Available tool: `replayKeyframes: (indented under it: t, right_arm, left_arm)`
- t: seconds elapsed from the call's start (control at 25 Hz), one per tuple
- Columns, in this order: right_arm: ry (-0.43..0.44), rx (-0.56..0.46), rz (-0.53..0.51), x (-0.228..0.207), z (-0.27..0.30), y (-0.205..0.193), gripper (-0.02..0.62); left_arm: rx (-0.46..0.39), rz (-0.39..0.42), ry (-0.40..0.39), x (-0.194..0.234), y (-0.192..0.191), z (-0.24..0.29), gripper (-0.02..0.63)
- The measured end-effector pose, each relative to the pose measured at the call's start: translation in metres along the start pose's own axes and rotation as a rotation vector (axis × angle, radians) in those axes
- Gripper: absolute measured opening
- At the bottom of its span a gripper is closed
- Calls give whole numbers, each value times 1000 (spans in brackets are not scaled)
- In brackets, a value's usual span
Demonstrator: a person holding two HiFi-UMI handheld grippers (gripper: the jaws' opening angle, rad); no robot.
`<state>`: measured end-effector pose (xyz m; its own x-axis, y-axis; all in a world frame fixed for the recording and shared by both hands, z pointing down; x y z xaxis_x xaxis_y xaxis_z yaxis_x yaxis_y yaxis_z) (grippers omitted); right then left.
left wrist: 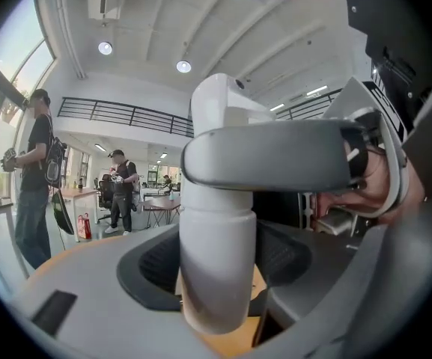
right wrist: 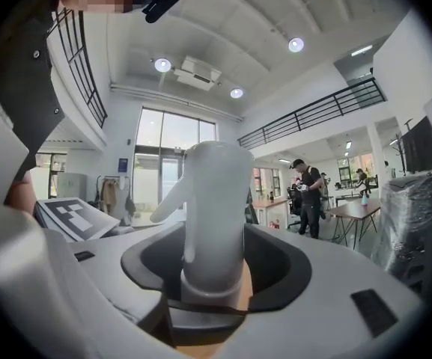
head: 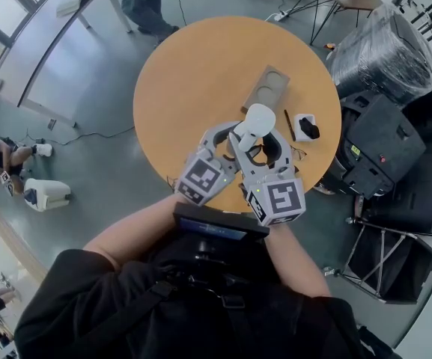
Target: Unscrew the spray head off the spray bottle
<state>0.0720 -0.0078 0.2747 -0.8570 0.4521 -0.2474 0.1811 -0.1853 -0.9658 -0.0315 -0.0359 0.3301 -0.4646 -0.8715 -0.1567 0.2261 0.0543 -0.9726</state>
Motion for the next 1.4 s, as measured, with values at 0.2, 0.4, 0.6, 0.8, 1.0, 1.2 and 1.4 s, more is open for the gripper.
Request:
replayKeyframes:
  t: [0.2,0.4,0.6,0.8,1.0,1.2,1.4]
  right_arm:
    - [155,10,-11,-6,-5,0,259]
    - [322,34,-34,-7,-15,5,259]
    - [345,40,-42,-4,-21,14,258]
    - [345,42,-46,-4,-26,30,258]
    - [347,31,-45,-1,-32,47,258]
    - [353,21,-52,4,-37,62,258]
    - [353,-2,-58,2,-45,80,258]
  left_arm:
    - [-37,19,-88,1,-2,-4,307]
    - [-99,34,-244,0,-1,-13,307]
    - [-103,84,-278,-2,-6,-17,307]
    - [-120,63,-279,-8,-12,-14,307]
    - [-129,66,-292,-12,-18,-16,307]
    - [-131,64,-298,-15,-24,-18,308]
    - [-120,55,-283,-14,-32,-16,308]
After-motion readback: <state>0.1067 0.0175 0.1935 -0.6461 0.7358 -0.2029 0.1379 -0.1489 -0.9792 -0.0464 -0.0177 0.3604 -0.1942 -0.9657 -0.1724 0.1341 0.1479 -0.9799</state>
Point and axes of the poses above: the fingertips, and each gripper's own axes: z forward along the fingers, x to its left, y out of its top, the point moved 10 cm from there along -z, backward along the fingers, and after that the axes turned 11 degrees about z, right-handed, at the moved point
